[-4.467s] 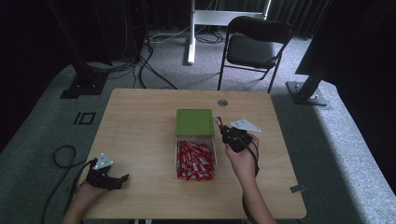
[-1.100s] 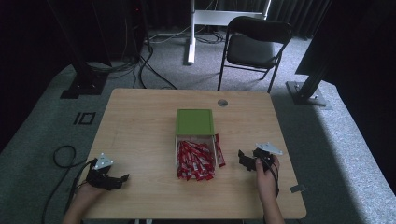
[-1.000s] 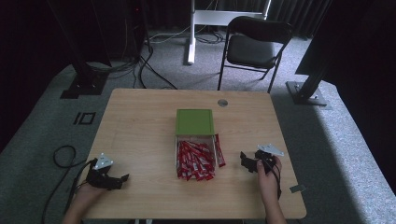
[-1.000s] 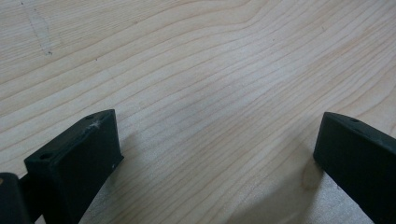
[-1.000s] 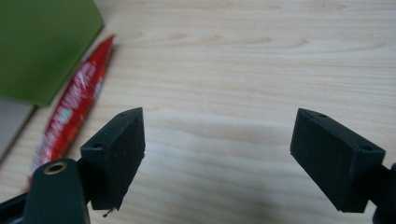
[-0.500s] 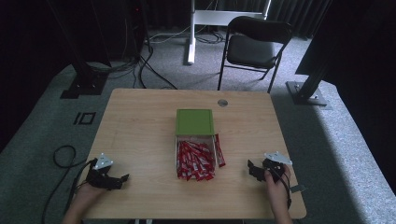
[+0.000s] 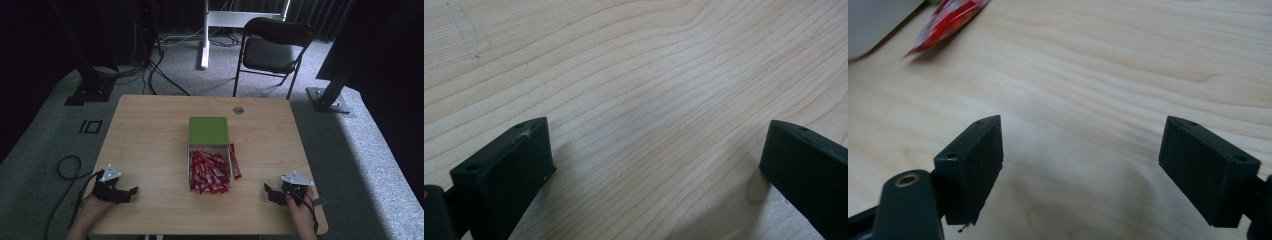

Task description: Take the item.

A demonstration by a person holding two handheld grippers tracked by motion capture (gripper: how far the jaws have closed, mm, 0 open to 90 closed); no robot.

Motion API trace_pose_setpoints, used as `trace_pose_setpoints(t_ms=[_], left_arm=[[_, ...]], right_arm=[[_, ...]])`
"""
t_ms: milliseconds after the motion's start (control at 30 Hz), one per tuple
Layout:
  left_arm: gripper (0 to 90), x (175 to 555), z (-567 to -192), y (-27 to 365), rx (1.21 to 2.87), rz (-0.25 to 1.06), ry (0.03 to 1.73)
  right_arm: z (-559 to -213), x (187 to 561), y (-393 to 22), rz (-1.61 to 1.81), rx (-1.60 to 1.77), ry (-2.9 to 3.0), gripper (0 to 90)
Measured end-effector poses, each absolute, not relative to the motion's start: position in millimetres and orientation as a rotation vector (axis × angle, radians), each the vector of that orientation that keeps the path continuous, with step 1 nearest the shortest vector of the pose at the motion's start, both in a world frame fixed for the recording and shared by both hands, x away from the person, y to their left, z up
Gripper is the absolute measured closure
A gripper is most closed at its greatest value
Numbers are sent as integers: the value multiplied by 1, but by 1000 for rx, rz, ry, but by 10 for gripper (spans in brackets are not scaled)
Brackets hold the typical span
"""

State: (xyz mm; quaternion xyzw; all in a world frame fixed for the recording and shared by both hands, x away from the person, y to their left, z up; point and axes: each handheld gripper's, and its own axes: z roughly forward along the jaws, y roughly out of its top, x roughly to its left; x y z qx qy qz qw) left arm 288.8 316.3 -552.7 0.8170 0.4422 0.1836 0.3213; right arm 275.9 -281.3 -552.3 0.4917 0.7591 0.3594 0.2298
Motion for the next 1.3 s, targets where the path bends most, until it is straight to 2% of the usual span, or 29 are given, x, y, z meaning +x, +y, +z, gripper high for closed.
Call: trace_pose_setpoints(t_ms=[167,233,733,1300], left_arm=[[14,289,-553,316,2146,482,1161],[14,289,-553,316,2146,482,1162],[14,289,-553,316,2146,483,1161],[14,289,-553,316,2146,482,1161]], right_arm=[[-558,272,-282,982,1278,2209,175],[-557,269,-283,997,1250,2218,130],[-559,254,-296,1001,1207,2294,131],[-559,253,-297,998,1203,2297,125]])
